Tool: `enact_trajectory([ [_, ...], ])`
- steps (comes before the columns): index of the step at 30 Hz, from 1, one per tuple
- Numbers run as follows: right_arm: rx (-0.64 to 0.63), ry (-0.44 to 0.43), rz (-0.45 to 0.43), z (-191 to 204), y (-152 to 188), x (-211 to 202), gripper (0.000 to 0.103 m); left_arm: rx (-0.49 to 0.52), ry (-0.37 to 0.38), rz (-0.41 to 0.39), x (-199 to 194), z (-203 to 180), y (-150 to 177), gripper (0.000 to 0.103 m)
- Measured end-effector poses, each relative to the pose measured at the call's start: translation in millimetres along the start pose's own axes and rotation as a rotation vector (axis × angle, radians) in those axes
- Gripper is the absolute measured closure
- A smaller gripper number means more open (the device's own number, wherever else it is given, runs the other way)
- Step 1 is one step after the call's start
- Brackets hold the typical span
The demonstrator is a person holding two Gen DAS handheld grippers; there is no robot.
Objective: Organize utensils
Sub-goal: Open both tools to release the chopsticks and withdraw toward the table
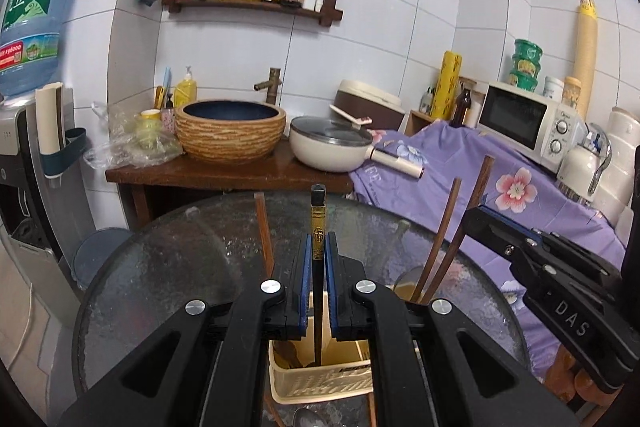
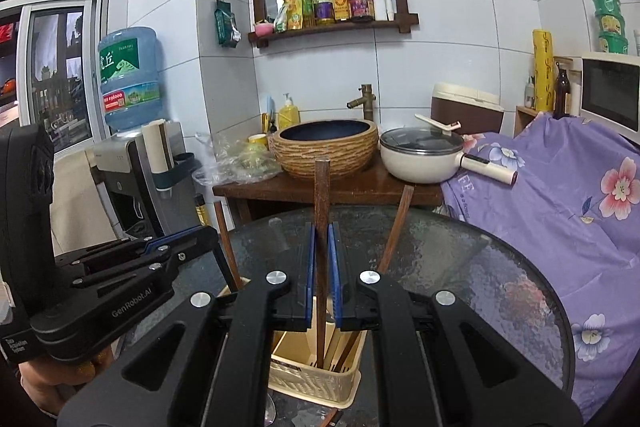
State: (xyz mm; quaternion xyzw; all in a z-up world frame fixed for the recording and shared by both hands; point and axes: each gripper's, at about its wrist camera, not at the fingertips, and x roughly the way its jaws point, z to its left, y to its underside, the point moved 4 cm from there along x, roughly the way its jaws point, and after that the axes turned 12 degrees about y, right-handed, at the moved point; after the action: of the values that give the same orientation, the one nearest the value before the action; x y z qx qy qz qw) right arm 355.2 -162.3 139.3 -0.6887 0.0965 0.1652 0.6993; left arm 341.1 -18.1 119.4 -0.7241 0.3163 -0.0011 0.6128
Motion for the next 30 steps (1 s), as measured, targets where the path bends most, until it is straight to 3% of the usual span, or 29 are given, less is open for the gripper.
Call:
enact_trajectory([
  [9, -0.011, 0.010, 0.018, 2, 14, 8, 0.096, 0.016, -0.021, 0.040, 12, 3, 21, 0.096],
  [13, -0.014, 0.000, 0.020, 2, 15, 8, 0.095, 0.001, 0.005, 0.044, 10, 3, 20, 0.096],
  [15, -0.010, 0.010, 0.011, -1, 14, 7, 0.086, 0.014, 0.003, 0.037, 7, 2, 19, 0.089],
  [16, -0.003, 0.016, -0.002, -2, 14, 4, 0.071, 0.018, 0.002, 0.029, 4, 1, 18, 0.081],
  [17, 0.007, 0.016, -0.014, -4, 13, 1, 0.063, 0.018, 0.003, 0.023, 2, 0, 17, 0.071],
  [18, 0.020, 0.014, -0.027, -7, 13, -3, 0.054, 0.016, 0.007, 0.015, -1, 0, 16, 0.068],
  [21, 0.027, 0.019, -0.041, -12, 12, -13, 0.054, 0.024, 0.003, -0.015, -16, 0, 15, 0.062],
  [23, 0.027, 0.027, -0.041, -14, 14, -19, 0.054, 0.031, -0.001, -0.029, -26, 0, 16, 0.049],
  [30, 0.054, 0.032, 0.047, -25, 47, -39, 0.051, 0.022, -0.022, -0.028, -53, 8, 37, 0.025],
])
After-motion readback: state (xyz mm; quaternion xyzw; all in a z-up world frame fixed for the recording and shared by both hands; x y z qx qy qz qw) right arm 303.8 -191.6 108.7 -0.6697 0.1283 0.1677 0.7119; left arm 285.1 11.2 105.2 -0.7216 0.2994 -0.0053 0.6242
